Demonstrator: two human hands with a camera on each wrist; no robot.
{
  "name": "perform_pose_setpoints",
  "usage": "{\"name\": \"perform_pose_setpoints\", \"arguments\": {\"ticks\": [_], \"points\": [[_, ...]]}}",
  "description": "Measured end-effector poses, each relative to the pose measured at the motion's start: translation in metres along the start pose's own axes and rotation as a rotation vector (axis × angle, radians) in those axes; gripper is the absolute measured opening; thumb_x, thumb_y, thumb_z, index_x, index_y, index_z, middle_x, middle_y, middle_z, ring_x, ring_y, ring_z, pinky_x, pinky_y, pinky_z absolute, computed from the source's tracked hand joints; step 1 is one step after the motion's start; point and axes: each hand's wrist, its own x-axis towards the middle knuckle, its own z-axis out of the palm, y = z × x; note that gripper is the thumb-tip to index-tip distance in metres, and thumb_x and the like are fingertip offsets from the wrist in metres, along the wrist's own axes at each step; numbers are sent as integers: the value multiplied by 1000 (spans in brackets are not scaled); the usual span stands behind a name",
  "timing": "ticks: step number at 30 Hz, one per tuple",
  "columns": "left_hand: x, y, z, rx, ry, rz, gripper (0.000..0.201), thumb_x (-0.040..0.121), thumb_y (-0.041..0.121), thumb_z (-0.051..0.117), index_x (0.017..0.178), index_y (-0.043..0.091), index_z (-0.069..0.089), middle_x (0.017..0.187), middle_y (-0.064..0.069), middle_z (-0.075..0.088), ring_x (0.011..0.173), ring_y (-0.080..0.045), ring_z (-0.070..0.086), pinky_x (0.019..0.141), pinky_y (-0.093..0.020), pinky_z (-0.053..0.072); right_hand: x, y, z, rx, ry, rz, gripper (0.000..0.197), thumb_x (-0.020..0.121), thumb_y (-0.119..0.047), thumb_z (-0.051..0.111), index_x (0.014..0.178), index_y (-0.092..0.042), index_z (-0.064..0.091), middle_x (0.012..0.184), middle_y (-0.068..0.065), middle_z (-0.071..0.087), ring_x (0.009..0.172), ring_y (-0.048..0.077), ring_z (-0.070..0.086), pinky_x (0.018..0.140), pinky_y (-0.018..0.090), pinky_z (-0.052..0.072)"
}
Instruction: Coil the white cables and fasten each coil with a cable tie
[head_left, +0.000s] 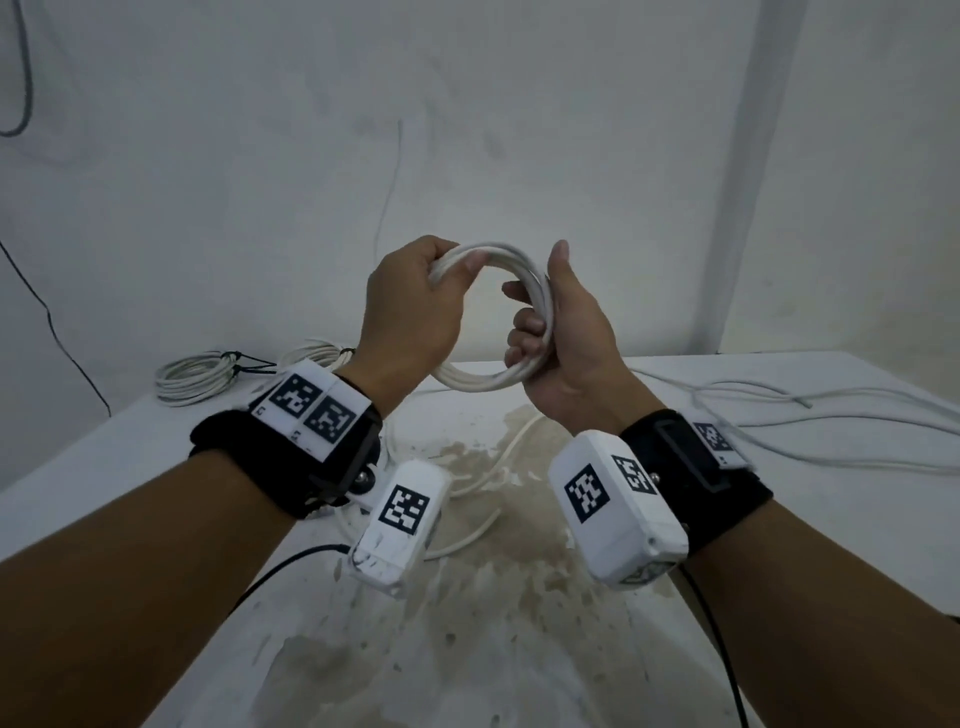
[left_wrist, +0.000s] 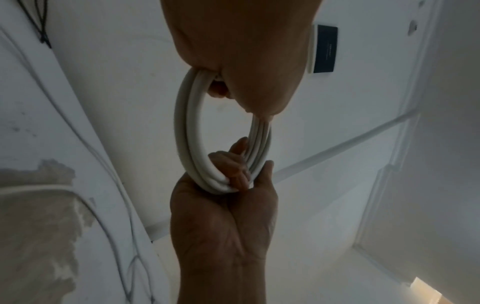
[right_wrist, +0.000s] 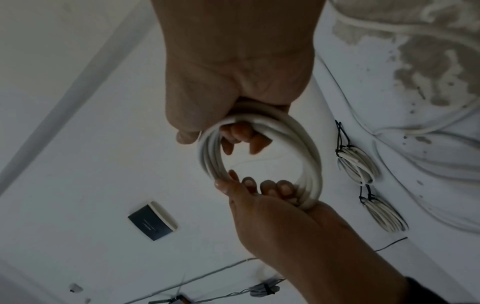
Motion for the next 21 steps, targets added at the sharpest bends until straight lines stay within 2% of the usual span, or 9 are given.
{"name": "perform_pose_setpoints", "arguments": {"ticks": [2, 5, 8, 11, 13, 14, 17, 21], "points": [[-3, -1, 6, -26, 30, -36, 20, 95, 39, 62, 93, 20, 67, 73, 12, 61, 64, -2, 54, 62, -20, 44, 0, 3, -1, -8, 46, -26, 52, 97, -59, 48, 83, -10, 60, 51, -3, 30, 38, 11, 28, 42, 22, 34], [-5, -1, 10, -151, -98, -129, 25, 97, 39, 59, 94, 14, 65, 65, 7, 56, 50, -10, 50, 50, -31, 45, 3, 6, -5, -70, 135, -71, 46, 99, -52, 50, 79, -11, 55, 49, -3, 28, 36, 12, 25, 39, 22, 30], [-3, 5, 12, -271, -249, -229, 37, 99, 41, 55, 101, 4, 60, 67, -1, 53, 42, -12, 44, 43, -28, 44, 9, 8, -15, -109, 202, -101, 44, 99, -48, 51, 76, -11, 55, 47, -3, 30, 36, 12, 27, 39, 24, 28], [1, 10, 12, -222, -345, -208, 31, 99, 34, 57, 102, 3, 58, 71, -2, 59, 45, -12, 51, 42, -23, 46, 14, 13, -24, -142, 224, -123, 44, 99, -46, 52, 73, -11, 57, 46, -3, 31, 37, 13, 28, 40, 25, 29], [3, 6, 18, -256, -418, -232, 25, 101, 30, 55, 102, 5, 58, 75, -2, 60, 45, -12, 49, 44, -25, 47, 16, 16, -30, -167, 235, -126, 43, 98, -45, 52, 72, -11, 58, 45, -3, 31, 37, 13, 27, 40, 25, 29], [3, 3, 23, -274, -426, -253, 24, 101, 31, 55, 101, 7, 59, 75, -3, 58, 45, -12, 46, 44, -27, 45, 17, 18, -34, -182, 241, -128, 43, 98, -44, 53, 72, -11, 59, 44, -3, 31, 37, 13, 27, 40, 25, 29], [0, -4, 39, -276, -337, -264, 28, 99, 39, 56, 93, 12, 60, 69, -1, 55, 41, -13, 41, 43, -26, 39, 20, 21, -42, -233, 267, -146, 41, 97, -43, 53, 72, -11, 62, 44, -3, 31, 38, 13, 28, 42, 25, 30], [-3, -10, 57, -338, -322, -284, 25, 98, 37, 59, 83, 17, 58, 61, 2, 51, 41, -12, 38, 41, -26, 35, 25, 22, -55, -289, 321, -158, 40, 96, -42, 54, 70, -12, 64, 47, -1, 30, 39, 14, 28, 42, 25, 30]]}}
